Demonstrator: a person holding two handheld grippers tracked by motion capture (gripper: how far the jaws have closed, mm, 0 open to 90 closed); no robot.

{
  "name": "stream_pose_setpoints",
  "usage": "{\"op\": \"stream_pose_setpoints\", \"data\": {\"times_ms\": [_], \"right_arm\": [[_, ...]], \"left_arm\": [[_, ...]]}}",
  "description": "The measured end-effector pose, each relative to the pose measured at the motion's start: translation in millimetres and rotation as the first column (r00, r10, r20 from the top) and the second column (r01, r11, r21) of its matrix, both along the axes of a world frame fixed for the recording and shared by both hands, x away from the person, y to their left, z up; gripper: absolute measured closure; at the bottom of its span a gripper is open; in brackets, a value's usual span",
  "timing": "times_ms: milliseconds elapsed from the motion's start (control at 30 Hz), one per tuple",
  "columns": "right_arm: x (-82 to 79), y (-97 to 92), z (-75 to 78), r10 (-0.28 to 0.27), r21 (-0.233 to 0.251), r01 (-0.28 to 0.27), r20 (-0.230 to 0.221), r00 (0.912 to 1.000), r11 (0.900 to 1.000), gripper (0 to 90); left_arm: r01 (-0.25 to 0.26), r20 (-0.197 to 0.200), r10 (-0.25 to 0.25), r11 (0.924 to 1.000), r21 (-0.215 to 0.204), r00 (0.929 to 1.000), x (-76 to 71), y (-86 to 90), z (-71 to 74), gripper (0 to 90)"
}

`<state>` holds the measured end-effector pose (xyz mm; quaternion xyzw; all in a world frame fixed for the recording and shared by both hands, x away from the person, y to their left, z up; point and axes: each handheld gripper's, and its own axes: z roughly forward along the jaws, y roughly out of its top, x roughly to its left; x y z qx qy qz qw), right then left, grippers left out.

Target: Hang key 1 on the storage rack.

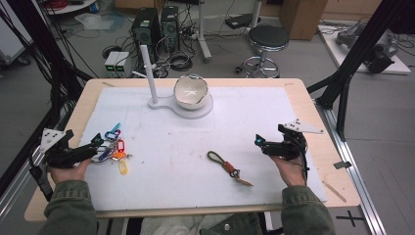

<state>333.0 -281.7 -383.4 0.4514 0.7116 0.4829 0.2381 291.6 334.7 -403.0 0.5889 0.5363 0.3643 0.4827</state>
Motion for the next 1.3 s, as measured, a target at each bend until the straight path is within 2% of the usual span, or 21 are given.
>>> {"op": "stream_pose_setpoints", "data": {"times_ms": [333,600,1033,1300], "right_arm": [[2.3,12.4,-2.4,0.057,-0.018,-0.058,-0.035,0.9977,0.9982,0.8],[3.2,29.1,-5.5,0.124,-0.041,-0.127,-0.078,0.9893,0.9910,0.8],[2.3,41.6,-8.1,0.165,-0.046,-0.171,-0.108,0.9803,0.9842,0.8],[1.9,51.9,-11.5,0.214,-0.062,-0.225,-0.142,0.9664,0.9724,0.8]], "left_arm": [[0.003,-0.009,-0.003,1.0000,0.002,1.0000,1.5,0.0,-1.0,1.7],[0.004,-0.010,-0.004,1.0000,0.002,0.9999,1.9,0.0,-1.2,1.7],[0.007,-0.013,-0.007,1.0000,-0.001,0.9999,2.2,0.3,-1.4,1.7],[0.011,-0.016,-0.011,0.9999,-0.001,0.9998,2.6,0.2,-1.7,1.7]]}}
